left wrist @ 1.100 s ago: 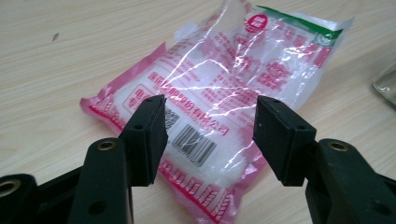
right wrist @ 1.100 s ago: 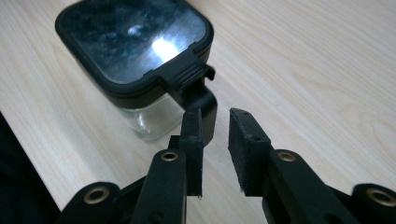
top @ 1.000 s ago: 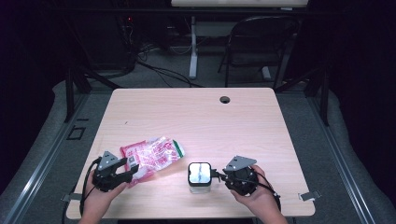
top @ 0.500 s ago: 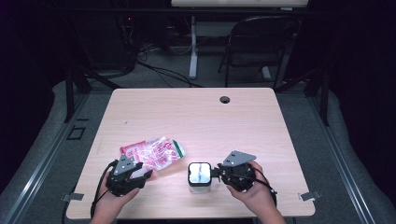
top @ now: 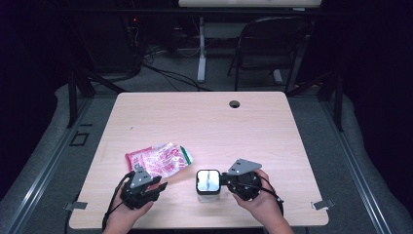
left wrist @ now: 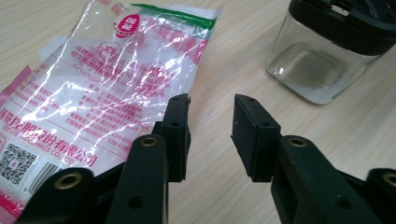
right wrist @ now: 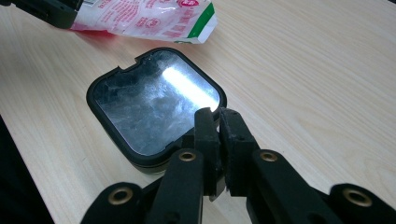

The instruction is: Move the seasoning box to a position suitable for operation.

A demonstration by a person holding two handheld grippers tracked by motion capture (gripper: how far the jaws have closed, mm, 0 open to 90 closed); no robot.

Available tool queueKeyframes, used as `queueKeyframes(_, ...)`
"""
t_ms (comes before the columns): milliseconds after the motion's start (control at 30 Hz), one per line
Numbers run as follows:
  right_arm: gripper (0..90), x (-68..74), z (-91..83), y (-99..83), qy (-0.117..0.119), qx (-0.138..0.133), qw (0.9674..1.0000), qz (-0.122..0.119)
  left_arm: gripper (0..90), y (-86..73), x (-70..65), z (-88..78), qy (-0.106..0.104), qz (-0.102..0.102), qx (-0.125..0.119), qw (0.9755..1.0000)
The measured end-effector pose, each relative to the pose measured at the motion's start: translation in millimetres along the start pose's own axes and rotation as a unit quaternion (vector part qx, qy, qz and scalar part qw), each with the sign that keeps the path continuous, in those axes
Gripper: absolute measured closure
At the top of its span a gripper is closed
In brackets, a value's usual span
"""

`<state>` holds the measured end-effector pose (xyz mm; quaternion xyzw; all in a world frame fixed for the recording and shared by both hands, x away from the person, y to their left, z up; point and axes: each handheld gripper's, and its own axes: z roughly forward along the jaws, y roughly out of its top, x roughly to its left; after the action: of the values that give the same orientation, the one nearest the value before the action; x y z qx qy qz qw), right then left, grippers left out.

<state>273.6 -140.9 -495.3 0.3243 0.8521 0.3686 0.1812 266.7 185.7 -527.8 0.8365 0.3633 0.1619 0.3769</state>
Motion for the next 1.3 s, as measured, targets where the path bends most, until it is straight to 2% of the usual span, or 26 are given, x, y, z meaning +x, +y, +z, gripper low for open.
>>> queueKeyframes(267,90.0,0.8,-0.5,-2.3,0.002,-0.005,1.0,0.004,80.8,3.6,-9.4,0.0,-0.025,0.017,0.001,0.9996)
queueKeyframes(333,90.0,0.6,-0.4,-2.6,0.003,-0.007,1.0,0.004,84.1,3.9,-10.9,0.9,-0.029,0.016,-0.002,0.9995)
queueKeyframes(500,90.0,0.5,-0.4,-3.2,0.004,-0.009,0.9999,0.006,89.6,8.1,-19.9,5.6,-0.057,0.016,-0.005,0.9983)
queueKeyframes(667,90.0,0.5,-0.4,-3.2,0.003,-0.009,0.9999,0.008,90.0,15.9,-33.4,15.1,-0.079,0.03,-0.002,0.9964)
queueKeyframes(867,90.0,0.3,-0.1,-3.7,0.004,-0.013,0.9998,0.012,90.0,21.8,-46.1,22.8,-0.092,0.046,0.001,0.9947)
queueKeyframes(1133,90.0,0.4,0.2,-4.8,0.006,-0.018,0.9997,0.017,90.0,24.7,-52.2,28.7,-0.109,0.05,0.004,0.9928)
queueKeyframes(1300,90.0,1.1,-0.1,-4.9,0.002,-0.017,0.9997,0.016,90.0,27.1,-57.7,29.6,-0.117,0.062,0.001,0.9912)
